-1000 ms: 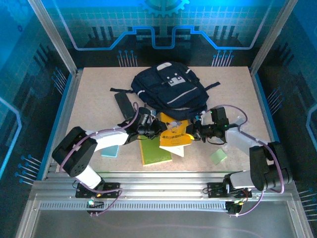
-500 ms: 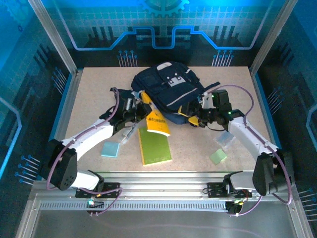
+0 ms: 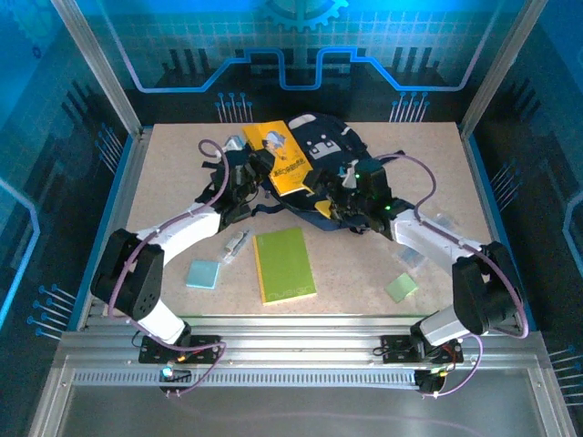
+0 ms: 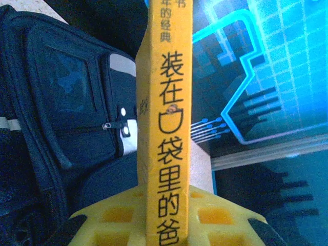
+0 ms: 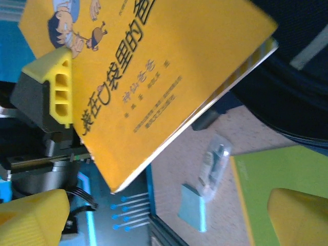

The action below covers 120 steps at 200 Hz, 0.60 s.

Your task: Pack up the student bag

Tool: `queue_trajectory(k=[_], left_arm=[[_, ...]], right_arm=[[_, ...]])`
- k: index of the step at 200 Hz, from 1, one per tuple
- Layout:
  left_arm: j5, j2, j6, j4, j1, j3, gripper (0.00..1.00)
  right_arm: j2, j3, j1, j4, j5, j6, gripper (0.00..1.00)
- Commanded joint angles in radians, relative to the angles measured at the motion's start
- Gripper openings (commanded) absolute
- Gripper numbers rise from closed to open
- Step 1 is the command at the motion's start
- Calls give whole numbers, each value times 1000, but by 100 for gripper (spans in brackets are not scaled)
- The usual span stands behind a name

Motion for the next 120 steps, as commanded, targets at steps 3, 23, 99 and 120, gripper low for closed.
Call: queue_trajectory(k=[3,23,99,120], left_arm=[[-98,-18,-89,227,-14,-32,0],[-120,-17,-134,283,-37,-61,0],[-136,-25,-219,381,-94,-143,0],[-133,-34,-219,368,-95,-152,0]], right_arm=[[30,-37,42,274,102,192,100],[83,-39,62,374,126,256,100],[221,-31,102,623,213,334,66],[193,-42,93,592,243,293,38]])
